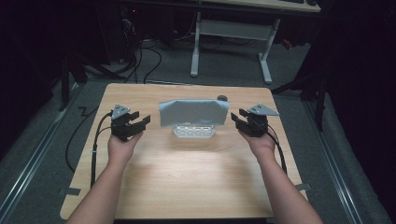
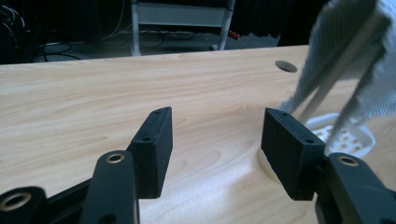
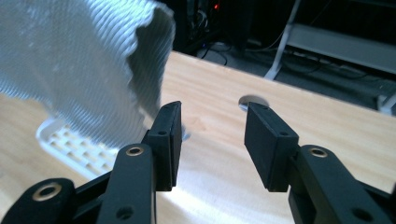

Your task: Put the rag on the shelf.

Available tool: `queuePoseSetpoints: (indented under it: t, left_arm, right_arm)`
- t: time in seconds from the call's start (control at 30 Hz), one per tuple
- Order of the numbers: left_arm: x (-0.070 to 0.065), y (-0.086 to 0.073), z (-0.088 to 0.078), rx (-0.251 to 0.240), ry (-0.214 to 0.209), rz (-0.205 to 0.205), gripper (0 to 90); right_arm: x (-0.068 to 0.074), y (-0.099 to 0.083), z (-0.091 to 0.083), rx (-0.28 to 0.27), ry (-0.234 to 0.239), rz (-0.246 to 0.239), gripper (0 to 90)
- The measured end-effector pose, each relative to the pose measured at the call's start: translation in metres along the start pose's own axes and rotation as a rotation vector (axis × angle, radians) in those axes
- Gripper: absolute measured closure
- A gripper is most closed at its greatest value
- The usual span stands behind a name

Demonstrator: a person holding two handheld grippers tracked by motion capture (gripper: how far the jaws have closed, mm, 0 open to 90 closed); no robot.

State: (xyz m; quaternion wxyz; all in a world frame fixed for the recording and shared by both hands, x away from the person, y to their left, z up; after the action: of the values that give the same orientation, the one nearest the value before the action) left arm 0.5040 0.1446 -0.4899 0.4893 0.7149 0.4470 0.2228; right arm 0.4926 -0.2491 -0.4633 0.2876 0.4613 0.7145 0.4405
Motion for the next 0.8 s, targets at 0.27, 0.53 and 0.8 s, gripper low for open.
queuePoseSetpoints:
  t: [0.27, 0.53, 0.8]
  left_arm:
    - [-0.012, -0.019, -0.018, 0.009, -0.011, 0.008, 42.0]
    - [-0.038, -0.045, -0.034, 0.048, -0.068, 0.035, 38.6]
    - [-0.074, -0.082, -0.045, 0.151, -0.155, 0.054, 33.4]
  right_arm:
    - [0.013, -0.003, -0.022, -0.016, 0.015, -0.049, 49.7]
    - [0.026, -0.016, -0.045, 0.023, 0.042, -0.087, 42.6]
    - [0.041, -0.044, -0.065, 0.024, 0.067, -0.09, 40.9]
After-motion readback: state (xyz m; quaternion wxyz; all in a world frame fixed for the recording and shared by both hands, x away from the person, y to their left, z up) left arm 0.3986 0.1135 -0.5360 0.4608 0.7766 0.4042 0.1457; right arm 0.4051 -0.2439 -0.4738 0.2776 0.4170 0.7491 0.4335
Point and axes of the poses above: each handheld gripper's, and its own axes: z roughly forward along the jaws, y roughly out of its top, x roughly to its left, the point moved 6 cm from there along z, roughly forward along the jaws, and after that the axes turned 2 degrees about z, right-handed, at the moved point
